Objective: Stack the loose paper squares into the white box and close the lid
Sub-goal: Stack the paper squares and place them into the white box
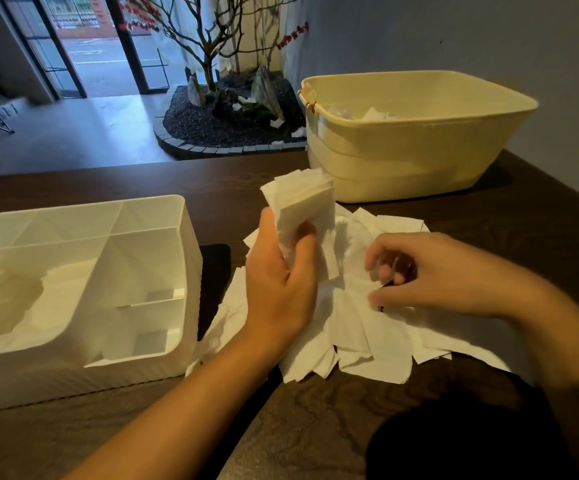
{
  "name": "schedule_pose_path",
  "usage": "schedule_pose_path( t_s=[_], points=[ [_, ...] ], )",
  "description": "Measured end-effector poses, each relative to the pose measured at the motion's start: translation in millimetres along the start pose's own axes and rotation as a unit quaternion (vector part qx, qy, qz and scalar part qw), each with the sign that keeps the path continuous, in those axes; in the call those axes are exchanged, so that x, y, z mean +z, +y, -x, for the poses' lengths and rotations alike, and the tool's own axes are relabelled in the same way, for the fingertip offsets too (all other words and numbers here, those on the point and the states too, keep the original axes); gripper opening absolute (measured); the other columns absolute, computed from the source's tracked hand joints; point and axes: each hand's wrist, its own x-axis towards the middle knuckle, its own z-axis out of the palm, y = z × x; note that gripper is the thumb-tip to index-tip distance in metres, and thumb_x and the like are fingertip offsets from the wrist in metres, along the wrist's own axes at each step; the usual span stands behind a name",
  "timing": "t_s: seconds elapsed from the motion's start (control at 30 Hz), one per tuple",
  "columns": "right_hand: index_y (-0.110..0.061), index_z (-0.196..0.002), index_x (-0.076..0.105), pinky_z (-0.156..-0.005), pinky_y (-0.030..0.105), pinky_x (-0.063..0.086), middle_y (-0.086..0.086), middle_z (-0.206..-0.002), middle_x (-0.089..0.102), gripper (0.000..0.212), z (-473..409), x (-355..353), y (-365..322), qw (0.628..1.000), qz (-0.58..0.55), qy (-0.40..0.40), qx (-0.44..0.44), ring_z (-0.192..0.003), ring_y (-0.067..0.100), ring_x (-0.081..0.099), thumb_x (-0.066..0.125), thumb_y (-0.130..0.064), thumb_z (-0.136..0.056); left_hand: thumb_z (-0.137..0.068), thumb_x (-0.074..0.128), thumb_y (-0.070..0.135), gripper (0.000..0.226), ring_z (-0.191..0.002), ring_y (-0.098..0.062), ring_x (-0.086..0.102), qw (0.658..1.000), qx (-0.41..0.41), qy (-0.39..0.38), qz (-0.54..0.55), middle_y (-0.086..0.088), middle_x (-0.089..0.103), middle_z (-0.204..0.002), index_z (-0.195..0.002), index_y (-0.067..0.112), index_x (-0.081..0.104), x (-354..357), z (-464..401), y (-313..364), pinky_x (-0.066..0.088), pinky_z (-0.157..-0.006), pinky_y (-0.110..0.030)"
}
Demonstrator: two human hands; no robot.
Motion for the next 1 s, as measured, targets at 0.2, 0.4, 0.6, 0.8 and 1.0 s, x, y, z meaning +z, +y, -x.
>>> schedule_pose_path(
  t_s=[0.2,0.4,0.6,0.8,1.0],
  points=[
    [-0.044,-0.116,0.048,-0.090,0.033,0.053,-0.012,-0.110,0.051,0.060,5.1,-15.6,15.8,0.977,0.146,-0.128,0.092,-0.099,0.011,0.054,0.086,-0.032,-0.073,-0.096,0.042,0.026,0.028,-0.093,-0.011,0.060,0.992,0.008,-0.116,-0.048,0.010,0.063,-0.100,-0.117,0.017,0.059,9.2,12.5,-3.3,0.053,-0.080,-0.038],
    [-0.042,-0.101,0.056,-0.076,0.033,0.054,-0.006,-0.099,0.056,0.038,3.3,-11.7,14.8,0.980,0.125,-0.090,0.124,-0.086,0.015,0.057,0.084,-0.032,-0.077,-0.098,0.045,0.025,0.020,-0.093,-0.013,0.059,0.992,-0.040,-0.117,-0.029,0.011,0.061,-0.099,-0.113,0.022,0.057,7.8,9.6,-3.1,0.051,-0.081,-0.037],
    [-0.037,-0.108,0.061,-0.062,0.025,0.046,-0.007,-0.092,0.062,0.027,-14.0,-7.8,16.9,0.980,-0.086,0.165,0.063,-0.083,0.010,0.060,0.073,-0.042,-0.085,-0.095,0.047,0.032,0.018,-0.096,-0.001,0.061,0.991,-0.087,-0.104,0.002,0.022,0.064,-0.100,-0.105,0.046,0.050,6.0,5.2,-3.2,0.051,-0.078,-0.018],
    [-0.041,-0.121,0.051,-0.072,0.029,0.054,-0.008,-0.102,0.057,0.062,-5.3,-18.4,19.9,0.985,0.067,0.029,0.154,-0.088,0.010,0.058,0.081,-0.056,-0.069,-0.095,0.045,0.034,0.019,-0.095,0.004,0.060,0.990,-0.098,-0.099,0.010,0.026,0.063,-0.099,-0.106,0.049,0.048,5.5,5.1,-4.3,0.049,-0.077,-0.010],
    [-0.038,-0.107,0.060,-0.062,0.028,0.046,0.001,-0.091,0.061,0.043,-6.1,-13.5,16.0,0.993,0.036,-0.001,0.110,-0.072,0.011,0.056,0.085,-0.026,-0.074,-0.095,0.046,0.033,0.017,-0.093,0.001,0.061,0.991,-0.096,-0.096,0.016,0.023,0.063,-0.102,-0.106,0.046,0.049,6.6,5.4,-5.8,0.050,-0.076,-0.012]
  ],
)
